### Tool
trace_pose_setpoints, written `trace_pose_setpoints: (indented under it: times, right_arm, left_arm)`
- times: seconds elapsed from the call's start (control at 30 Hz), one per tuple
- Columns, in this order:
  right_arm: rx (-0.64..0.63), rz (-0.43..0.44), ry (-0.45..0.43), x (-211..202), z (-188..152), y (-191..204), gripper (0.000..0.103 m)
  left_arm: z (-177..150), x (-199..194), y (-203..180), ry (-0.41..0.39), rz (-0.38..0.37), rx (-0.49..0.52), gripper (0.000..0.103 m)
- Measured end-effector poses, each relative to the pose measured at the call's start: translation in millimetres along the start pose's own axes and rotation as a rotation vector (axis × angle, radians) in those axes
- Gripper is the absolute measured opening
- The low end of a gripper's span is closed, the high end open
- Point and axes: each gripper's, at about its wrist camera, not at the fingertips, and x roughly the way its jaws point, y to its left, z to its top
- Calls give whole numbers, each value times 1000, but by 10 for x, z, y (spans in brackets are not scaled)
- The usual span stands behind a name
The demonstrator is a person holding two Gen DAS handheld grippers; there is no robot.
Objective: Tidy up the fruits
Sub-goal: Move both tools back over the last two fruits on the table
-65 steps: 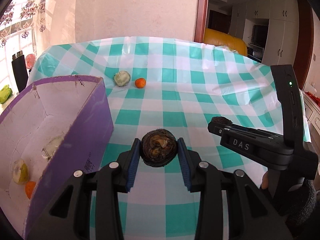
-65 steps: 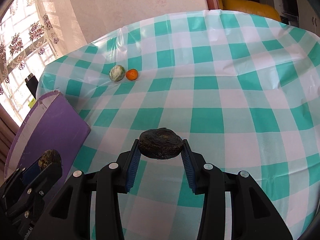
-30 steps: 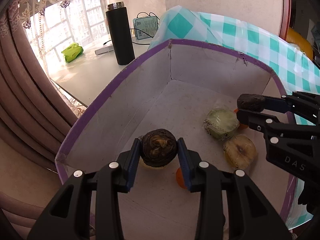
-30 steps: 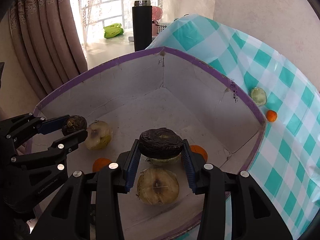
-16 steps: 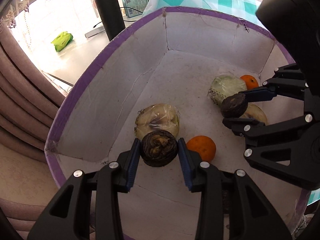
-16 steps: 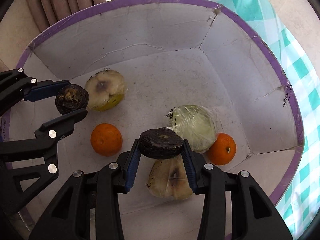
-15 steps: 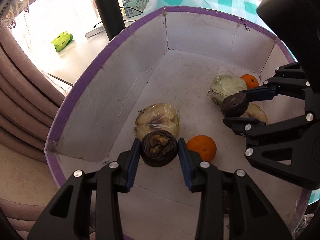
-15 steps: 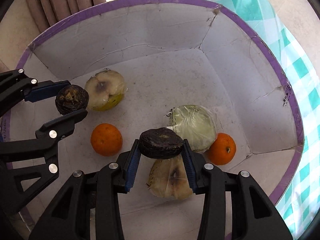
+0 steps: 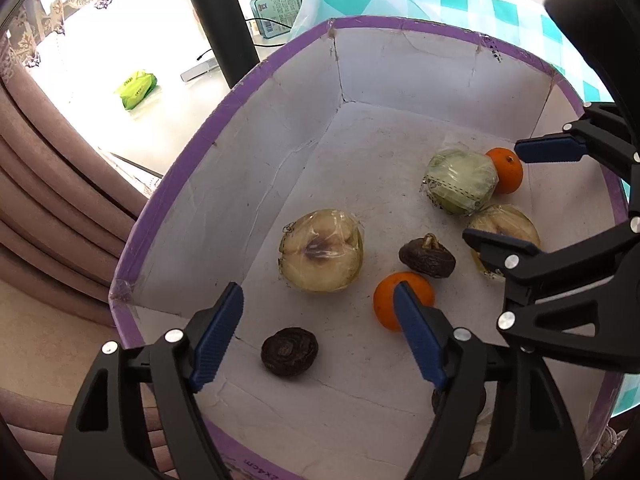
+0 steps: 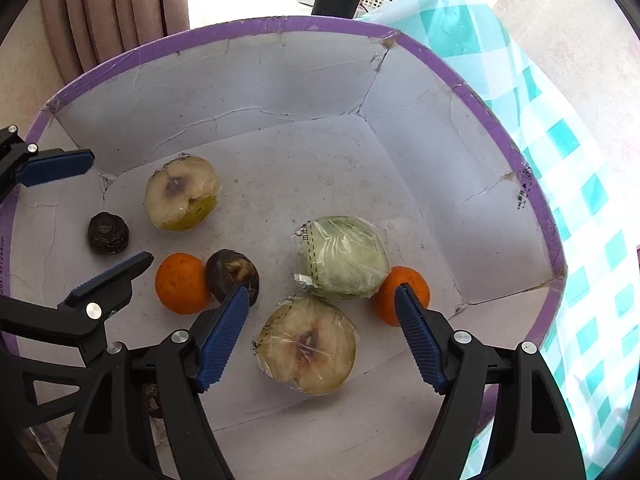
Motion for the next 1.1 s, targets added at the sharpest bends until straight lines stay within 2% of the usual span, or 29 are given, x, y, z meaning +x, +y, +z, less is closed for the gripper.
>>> trace_pose_setpoints:
  times: [0.2, 0.33, 0.43, 0.53, 0.6, 0.67, 0.73, 0.8, 0.83, 0.9, 0.97, 1.1]
  right_arm:
    - [129, -9, -250, -485, -173, -413, 85]
    - [284, 10, -408, -771, -438, -857, 87]
    - [415, 44, -497, -922, -758, -1220, 87]
    - [537, 51, -539, -957, -1082, -1563, 87]
    - [606, 42, -542, -904, -1346, -1749, 87]
    - [664, 18, -531, -792, -1604, -1916, 87]
    - [725, -36, -496, -604, -1851, -2053, 87]
    - [767, -73, -443, -419, -2049, -2190, 87]
    - [784, -91, -409, -330, -2140, -2264, 87]
    - [819, -127, -341, -179, -2280, -2402, 87]
    - [846, -160, -303, -82, -2410, -2555, 87]
    - [921, -221, -260, 23, -2632, -2859, 87]
  left_arm:
    - [77, -315, -24, -96, 54, -27, 100]
    - [188, -506, -190, -147, 57, -10, 101]
    - [279, -653, -401, -190, 19, 11, 101]
    - [348, -879, -702, -269, -46, 27, 101]
    - [365, -1060, -970, -346, -89, 39, 101]
    - [364, -1204, -1271, -425, -169, 69, 101]
    - [335, -1286, -1635, -496, -253, 124, 101]
    - [310, -1235, -2057, -537, -300, 194, 101]
    - [308, -1160, -2271, -532, -315, 225, 101]
    - [350, -894, -2652, -441, -370, 258, 101]
    - [392, -600, -2866, -356, -444, 242, 101]
    - [523, -118, -3115, -341, -392, 252, 101]
